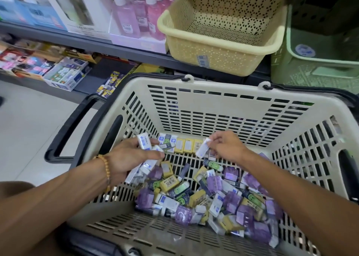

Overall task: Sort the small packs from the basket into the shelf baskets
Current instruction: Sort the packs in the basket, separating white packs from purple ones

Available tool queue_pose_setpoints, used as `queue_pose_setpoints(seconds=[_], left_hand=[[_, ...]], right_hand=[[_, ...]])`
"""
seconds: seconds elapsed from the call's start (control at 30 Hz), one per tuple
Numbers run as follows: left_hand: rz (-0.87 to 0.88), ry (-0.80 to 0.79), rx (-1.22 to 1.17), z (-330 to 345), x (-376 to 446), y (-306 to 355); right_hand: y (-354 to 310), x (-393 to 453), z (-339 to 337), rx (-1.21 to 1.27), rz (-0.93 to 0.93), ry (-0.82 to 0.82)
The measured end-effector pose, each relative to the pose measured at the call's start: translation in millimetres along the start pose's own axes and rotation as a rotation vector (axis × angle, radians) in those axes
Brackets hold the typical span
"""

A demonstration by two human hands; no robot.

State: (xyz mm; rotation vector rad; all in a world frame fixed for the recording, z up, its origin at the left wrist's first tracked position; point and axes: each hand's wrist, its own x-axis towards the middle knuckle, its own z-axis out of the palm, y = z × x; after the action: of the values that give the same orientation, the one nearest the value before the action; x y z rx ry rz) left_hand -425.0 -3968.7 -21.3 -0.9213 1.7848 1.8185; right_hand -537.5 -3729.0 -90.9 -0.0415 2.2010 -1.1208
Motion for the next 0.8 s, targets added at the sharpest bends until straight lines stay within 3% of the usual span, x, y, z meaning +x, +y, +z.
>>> queue_pose_setpoints(seconds=[0.17, 0.53, 0.63, 0.7, 0.8], left_hand=[[0.017, -0.027, -0.032, 11, 4, 11], [-0.032, -0.166, -0.052, 27, 3, 14], [-0.017, -0.154, -0.030, 33, 2, 14], [-0.010, -0.157, -0.022, 34, 1, 14], [0.008, -0.146, -0.031, 33, -1, 14]], right_hand=[[14, 3, -23, -0.219, 0.078, 0.200], [22, 0, -15, -0.264, 0.137, 0.183], [15, -5, -12, -0.414, 0.108, 0.195], [0, -14, -8, -0.241, 0.056, 0.153], [-31, -26, 5, 0.304, 0.033, -0.199]])
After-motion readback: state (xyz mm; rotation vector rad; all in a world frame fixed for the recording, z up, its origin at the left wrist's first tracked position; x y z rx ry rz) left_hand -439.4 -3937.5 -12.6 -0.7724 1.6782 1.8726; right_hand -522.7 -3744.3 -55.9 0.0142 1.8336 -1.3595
